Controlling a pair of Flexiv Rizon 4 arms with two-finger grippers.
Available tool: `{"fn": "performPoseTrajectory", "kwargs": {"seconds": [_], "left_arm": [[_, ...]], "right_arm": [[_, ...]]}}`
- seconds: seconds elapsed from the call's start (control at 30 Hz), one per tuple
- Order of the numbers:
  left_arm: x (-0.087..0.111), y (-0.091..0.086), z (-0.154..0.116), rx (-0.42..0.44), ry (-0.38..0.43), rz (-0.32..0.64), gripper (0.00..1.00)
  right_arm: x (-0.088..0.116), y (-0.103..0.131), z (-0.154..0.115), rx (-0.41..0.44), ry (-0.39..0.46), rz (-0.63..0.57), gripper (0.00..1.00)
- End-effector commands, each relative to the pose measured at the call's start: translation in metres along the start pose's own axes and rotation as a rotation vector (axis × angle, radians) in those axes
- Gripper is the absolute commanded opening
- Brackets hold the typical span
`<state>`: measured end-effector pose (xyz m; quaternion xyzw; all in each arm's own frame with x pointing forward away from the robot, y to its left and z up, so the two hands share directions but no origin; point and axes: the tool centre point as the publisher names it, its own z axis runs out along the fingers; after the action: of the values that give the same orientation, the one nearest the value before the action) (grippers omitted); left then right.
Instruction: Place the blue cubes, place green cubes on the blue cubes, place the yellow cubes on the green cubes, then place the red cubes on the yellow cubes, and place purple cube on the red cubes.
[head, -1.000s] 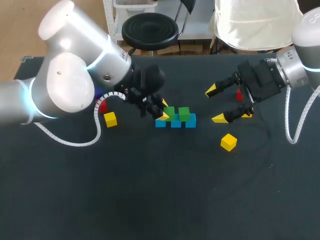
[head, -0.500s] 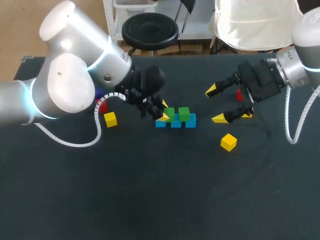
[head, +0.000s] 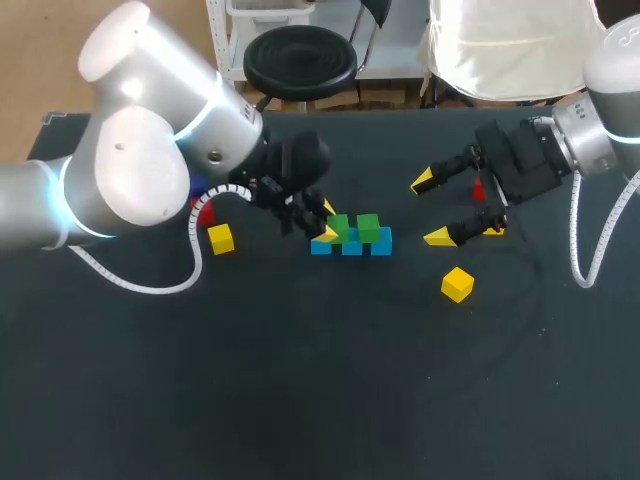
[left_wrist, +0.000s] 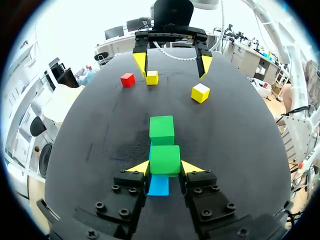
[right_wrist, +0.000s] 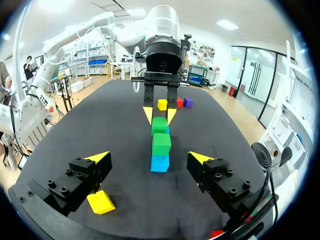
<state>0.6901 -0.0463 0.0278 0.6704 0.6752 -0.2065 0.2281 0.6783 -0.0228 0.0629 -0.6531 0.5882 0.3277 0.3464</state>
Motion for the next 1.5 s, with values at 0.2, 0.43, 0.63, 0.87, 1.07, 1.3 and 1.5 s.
{"fn": "performPoseTrajectory", "kwargs": {"seconds": [0.2, 0.43, 0.63, 0.87, 1.07, 1.3, 1.5], "left_arm": [[0.0006, 0.0017, -0.0005, 0.001, 0.000, -0.002, 0.00], [0.0012, 0.0020, 0.0002, 0.004, 0.000, -0.003, 0.00], [0.0009, 0.0024, 0.0005, 0.004, -0.001, -0.002, 0.00], [0.0001, 0.0035, 0.0001, 0.001, -0.001, 0.000, 0.00], [0.0004, 0.0033, 0.0005, 0.001, 0.010, -0.003, 0.34], [0.0000, 0.0034, 0.0024, 0.004, 0.017, -0.009, 0.82], [-0.0012, 0.0048, -0.0009, -0.003, 0.011, -0.023, 1.00]], "right_arm": [[0.0003, 0.0001, 0.0001, 0.001, -0.001, -0.001, 1.00], [0.0003, 0.0001, 0.0001, 0.001, -0.001, -0.001, 1.00], [0.0003, 0.0001, 0.0001, 0.001, -0.001, -0.001, 1.00], [0.0003, 0.0001, 0.0001, 0.001, -0.001, -0.001, 1.00], [0.0003, 0.0001, 0.0001, 0.001, -0.001, -0.001, 1.00], [0.0003, 0.0001, 0.0001, 0.001, -0.001, -0.001, 1.00], [0.0003, 0.0001, 0.0001, 0.001, -0.001, -0.001, 1.00]]}}
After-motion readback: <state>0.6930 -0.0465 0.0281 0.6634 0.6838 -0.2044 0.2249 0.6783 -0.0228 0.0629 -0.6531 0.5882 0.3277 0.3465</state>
